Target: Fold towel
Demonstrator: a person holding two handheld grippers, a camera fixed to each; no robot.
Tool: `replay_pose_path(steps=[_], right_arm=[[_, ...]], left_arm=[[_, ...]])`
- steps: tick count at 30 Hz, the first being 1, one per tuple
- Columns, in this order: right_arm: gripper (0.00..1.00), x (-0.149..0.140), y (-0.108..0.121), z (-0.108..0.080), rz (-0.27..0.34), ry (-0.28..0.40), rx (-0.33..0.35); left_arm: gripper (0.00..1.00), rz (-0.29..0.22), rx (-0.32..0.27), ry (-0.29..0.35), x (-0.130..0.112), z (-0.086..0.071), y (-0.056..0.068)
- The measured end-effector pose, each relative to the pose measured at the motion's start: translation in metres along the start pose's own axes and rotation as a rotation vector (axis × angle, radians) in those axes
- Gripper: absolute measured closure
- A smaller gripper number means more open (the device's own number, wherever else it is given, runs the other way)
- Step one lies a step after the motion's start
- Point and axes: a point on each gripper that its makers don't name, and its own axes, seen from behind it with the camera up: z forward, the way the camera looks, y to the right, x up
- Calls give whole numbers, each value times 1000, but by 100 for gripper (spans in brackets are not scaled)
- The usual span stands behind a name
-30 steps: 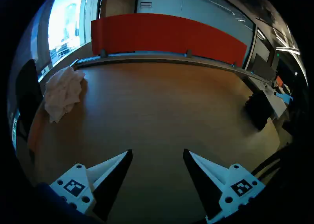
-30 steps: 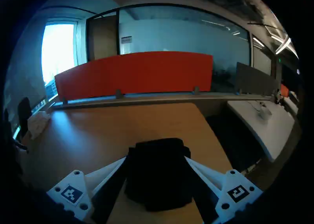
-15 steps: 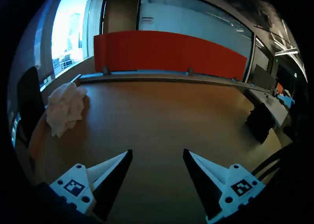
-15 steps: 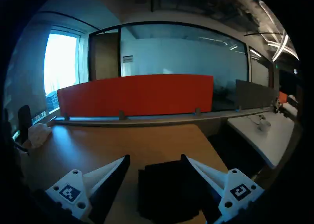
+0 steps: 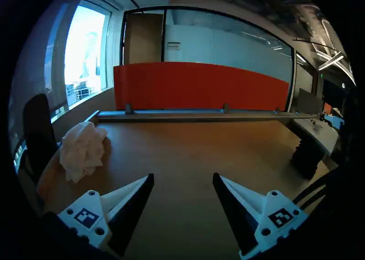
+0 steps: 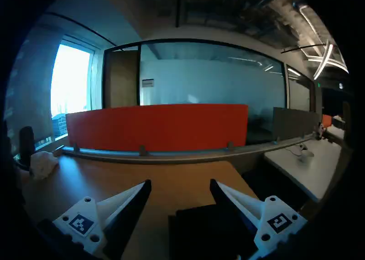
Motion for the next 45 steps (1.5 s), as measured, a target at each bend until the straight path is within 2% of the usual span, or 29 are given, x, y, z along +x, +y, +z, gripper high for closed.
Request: replay_pose_path(steps=[8,15,24,30,36,45], right_arm=[[1,20,-24,4,1,29,6],[1,33,-58,9,-11,47,17],[1,47,-110,14,-37,63,40],[1,56,-137,16,-27,80,36],[1,52,-150,16,-19,74,35],[1,61,-161,11,-9,72,41]], left_arm=[[4,-6,40,99,36,6,-18],[5,-20,69,160,57,10,-34],[5,-4,70,232,84,8,-44],[4,-14,80,272,96,6,-52],[5,-22,85,295,100,3,-58],[5,-1,93,316,100,2,-62]])
